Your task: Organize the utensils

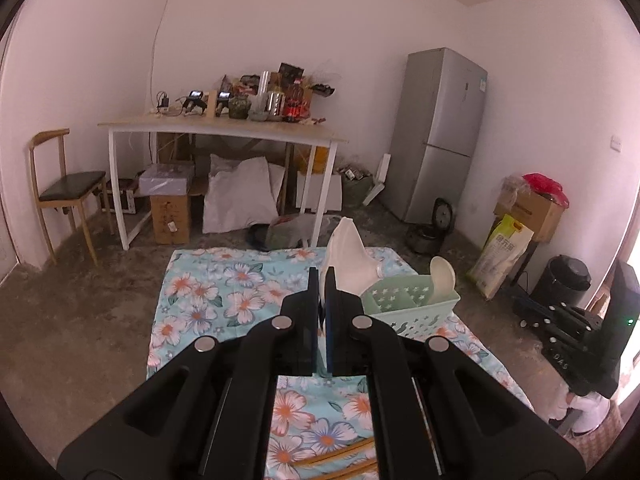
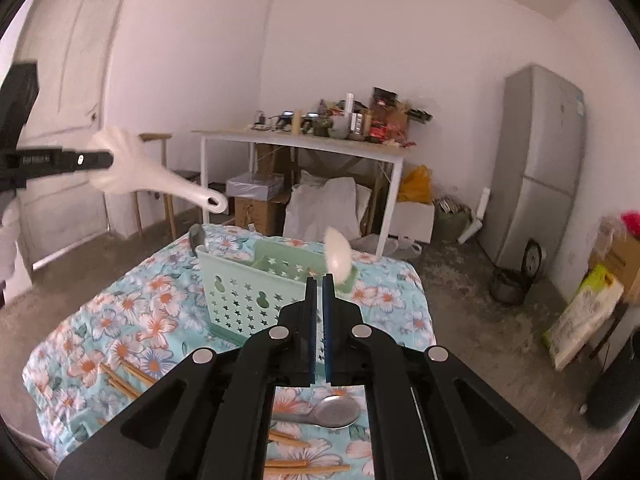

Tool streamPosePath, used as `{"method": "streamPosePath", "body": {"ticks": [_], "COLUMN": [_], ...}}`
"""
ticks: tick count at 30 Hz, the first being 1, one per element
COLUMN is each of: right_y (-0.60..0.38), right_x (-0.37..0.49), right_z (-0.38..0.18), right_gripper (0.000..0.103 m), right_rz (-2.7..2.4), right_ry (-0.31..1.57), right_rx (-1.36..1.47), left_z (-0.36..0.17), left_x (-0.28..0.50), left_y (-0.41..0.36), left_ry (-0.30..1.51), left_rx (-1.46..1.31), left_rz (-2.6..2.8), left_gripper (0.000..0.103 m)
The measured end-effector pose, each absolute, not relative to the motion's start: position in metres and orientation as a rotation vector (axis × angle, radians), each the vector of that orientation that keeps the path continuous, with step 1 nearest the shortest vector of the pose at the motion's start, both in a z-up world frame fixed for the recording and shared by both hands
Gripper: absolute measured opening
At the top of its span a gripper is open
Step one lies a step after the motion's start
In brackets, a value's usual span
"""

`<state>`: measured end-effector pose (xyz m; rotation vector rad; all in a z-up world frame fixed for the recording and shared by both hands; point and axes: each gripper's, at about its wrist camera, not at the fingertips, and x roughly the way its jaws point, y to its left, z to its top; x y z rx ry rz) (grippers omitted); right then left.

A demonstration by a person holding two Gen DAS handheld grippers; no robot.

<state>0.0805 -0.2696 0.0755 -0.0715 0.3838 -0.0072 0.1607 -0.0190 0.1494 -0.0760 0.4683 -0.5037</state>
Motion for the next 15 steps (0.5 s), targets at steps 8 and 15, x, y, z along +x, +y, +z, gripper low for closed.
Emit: {"method": "streamPosePath", "body": {"ticks": [8, 15], "right_y": [-0.370, -0.399], "right_x": [0.074, 0.107], "right_z": [0.031, -0.059], "right_gripper": [0.031, 0.042], "right_rz": [0.023, 0.118], "right_ry": [0.506, 0.769], "right_rx": [0.491, 0.889], "left_z": [0.143, 0.137], "left_x": [0.149, 0.142], "left_y": [-0.004, 0.008], "left_ry": [0.476, 0.478], "left_rx": [-0.150, -0.215], "left_rz": [-0.504, -0.528], "left_gripper": [0.002, 0.002]}}
